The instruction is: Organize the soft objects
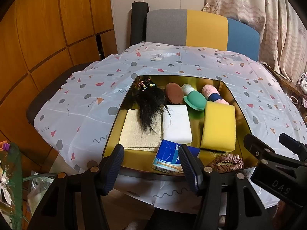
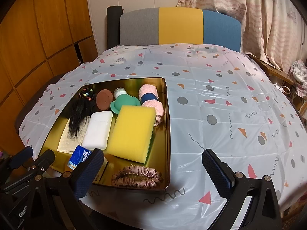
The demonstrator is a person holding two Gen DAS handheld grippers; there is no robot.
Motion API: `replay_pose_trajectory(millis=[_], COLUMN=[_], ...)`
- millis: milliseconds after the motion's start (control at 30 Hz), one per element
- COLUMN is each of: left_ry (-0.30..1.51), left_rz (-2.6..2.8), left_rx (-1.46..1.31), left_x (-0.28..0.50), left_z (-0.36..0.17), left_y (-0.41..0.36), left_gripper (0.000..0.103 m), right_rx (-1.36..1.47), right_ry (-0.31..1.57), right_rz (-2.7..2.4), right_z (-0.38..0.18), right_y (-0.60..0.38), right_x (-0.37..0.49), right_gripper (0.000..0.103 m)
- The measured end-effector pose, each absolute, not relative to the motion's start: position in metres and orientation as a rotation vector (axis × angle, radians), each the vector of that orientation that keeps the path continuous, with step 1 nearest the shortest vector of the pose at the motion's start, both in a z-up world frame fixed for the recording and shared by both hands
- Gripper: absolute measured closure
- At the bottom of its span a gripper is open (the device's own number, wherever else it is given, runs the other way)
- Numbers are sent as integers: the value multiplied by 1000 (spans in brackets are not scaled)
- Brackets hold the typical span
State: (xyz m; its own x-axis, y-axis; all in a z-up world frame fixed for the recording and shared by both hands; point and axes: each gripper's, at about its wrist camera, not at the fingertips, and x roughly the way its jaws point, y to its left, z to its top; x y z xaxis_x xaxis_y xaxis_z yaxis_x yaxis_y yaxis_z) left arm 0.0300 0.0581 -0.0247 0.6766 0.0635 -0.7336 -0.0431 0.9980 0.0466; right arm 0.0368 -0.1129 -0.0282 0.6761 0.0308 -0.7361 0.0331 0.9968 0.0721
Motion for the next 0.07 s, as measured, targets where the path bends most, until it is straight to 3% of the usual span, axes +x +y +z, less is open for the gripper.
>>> replay_pose_trajectory(millis=[67], left_ry=[826], left_rz=[55], left_rx=[27], left_x=[30], left_z=[-25], left_y=[58], left_gripper=[43], right_rx=[84], right_ry=[830], right_rz=[0], right_z=[-28], right_y=[-113], right_x=[37], right_gripper=[0])
